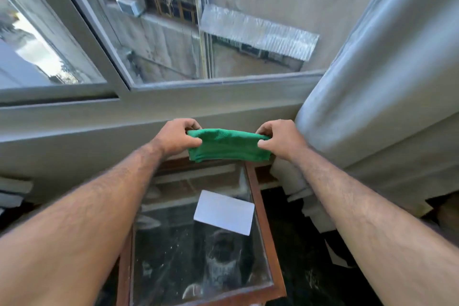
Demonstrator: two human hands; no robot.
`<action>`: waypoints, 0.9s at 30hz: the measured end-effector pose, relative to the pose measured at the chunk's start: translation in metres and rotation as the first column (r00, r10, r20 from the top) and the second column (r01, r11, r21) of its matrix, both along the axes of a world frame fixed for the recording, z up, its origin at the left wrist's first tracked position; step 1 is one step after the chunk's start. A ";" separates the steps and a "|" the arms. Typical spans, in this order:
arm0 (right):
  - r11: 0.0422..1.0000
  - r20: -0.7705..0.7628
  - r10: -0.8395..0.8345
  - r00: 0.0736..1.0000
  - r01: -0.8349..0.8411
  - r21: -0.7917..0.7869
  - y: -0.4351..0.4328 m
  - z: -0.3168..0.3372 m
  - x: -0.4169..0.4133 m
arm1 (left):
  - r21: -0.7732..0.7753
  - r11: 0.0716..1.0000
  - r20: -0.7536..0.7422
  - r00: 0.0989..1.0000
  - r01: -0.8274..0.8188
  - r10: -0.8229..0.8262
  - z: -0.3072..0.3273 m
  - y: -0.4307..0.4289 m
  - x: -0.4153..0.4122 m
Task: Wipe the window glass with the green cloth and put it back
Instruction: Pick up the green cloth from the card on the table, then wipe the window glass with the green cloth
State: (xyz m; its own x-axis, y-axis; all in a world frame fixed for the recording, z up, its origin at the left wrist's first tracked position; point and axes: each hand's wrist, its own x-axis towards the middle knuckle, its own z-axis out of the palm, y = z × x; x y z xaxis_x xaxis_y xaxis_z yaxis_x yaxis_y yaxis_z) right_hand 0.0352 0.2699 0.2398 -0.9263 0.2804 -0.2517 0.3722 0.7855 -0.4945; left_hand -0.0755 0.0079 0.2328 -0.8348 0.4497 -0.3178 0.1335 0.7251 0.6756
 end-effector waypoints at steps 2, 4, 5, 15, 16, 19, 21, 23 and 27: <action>1.000 -0.092 -0.024 0.996 0.022 -0.020 0.004 0.038 -0.006 | 0.089 0.996 -0.067 0.997 -0.032 0.038 0.041 0.002 -0.005; 0.999 -0.189 -0.045 0.981 0.042 -0.020 0.005 0.076 -0.011 | 0.183 0.982 -0.121 0.990 -0.051 0.074 0.081 0.003 -0.008; 0.999 -0.239 -0.050 0.970 0.047 -0.019 0.005 0.096 -0.014 | 0.230 0.971 -0.145 0.985 -0.061 0.097 0.102 0.003 -0.009; 0.998 -0.576 0.000 0.818 0.037 0.054 0.003 0.295 -0.041 | 0.471 0.880 -0.369 0.891 -0.065 0.263 0.309 0.006 -0.028; 0.997 -0.600 0.002 0.800 0.043 0.061 0.003 0.311 -0.045 | 0.481 0.874 -0.381 0.883 -0.066 0.275 0.323 0.007 -0.031; 0.996 -0.676 0.027 0.737 0.038 0.081 0.002 0.369 -0.053 | 0.531 0.843 -0.453 0.813 -0.084 0.367 0.376 0.014 -0.042; 0.998 -0.718 0.032 0.695 0.019 0.063 0.000 0.402 -0.059 | 0.560 0.822 -0.518 0.729 -0.108 0.448 0.412 0.018 -0.045; 0.998 -0.755 0.046 0.655 0.000 0.061 -0.002 0.431 -0.065 | 0.604 0.791 -0.560 0.652 -0.101 0.511 0.449 0.022 -0.046; 0.999 -0.808 0.037 0.588 -0.022 0.030 -0.010 0.476 -0.080 | 0.652 0.757 -0.640 0.502 -0.045 0.581 0.520 0.025 -0.046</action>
